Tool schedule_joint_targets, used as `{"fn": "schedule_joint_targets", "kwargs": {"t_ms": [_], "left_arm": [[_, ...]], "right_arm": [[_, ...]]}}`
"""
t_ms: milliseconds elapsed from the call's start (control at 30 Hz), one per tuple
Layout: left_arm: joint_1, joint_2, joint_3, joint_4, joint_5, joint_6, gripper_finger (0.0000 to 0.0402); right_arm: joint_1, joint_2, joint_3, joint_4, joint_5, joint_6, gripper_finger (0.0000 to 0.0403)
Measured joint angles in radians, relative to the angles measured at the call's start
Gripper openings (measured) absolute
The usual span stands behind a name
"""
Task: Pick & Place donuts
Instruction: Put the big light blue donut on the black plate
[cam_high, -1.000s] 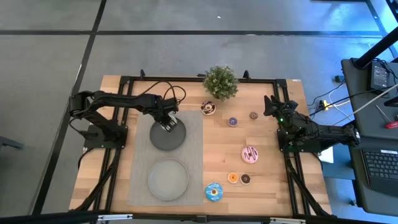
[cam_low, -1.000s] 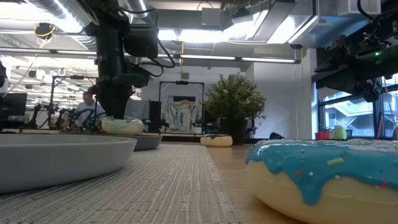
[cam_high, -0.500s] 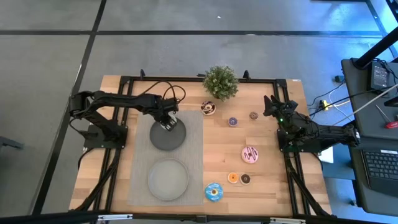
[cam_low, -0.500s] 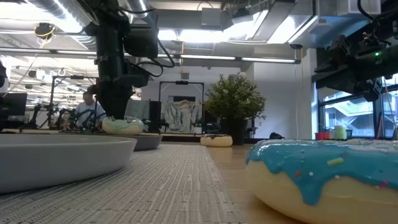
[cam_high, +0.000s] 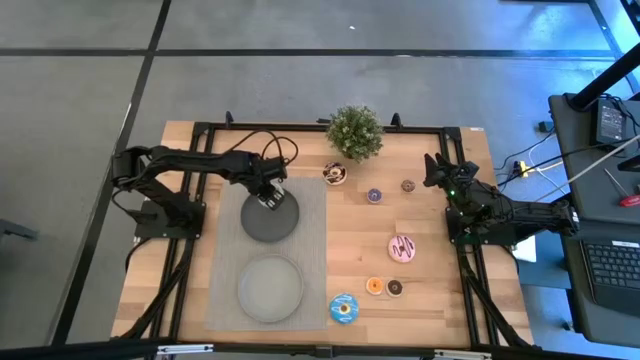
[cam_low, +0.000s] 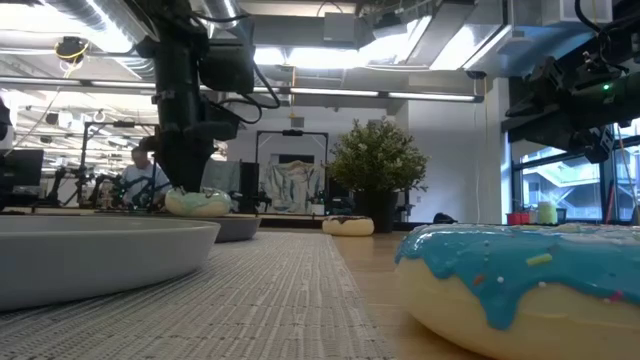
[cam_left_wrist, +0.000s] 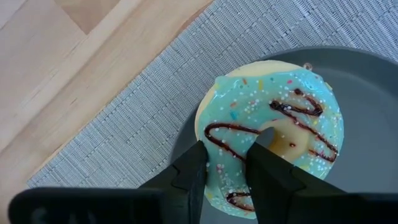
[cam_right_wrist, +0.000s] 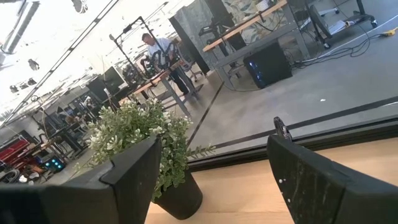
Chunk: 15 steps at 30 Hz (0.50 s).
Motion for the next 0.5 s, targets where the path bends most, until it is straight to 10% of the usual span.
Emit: {"fn": "schedule_joint_targets", "kwargs": {"t_ms": [500], "left_arm": [[0.0, 0.062, 0.0, 0.0, -0.009, -0.018, 0.0108]], "right_arm": [[0.0, 0.0, 0.0, 0.0, 0.0, 0.001, 0.0294]]}}
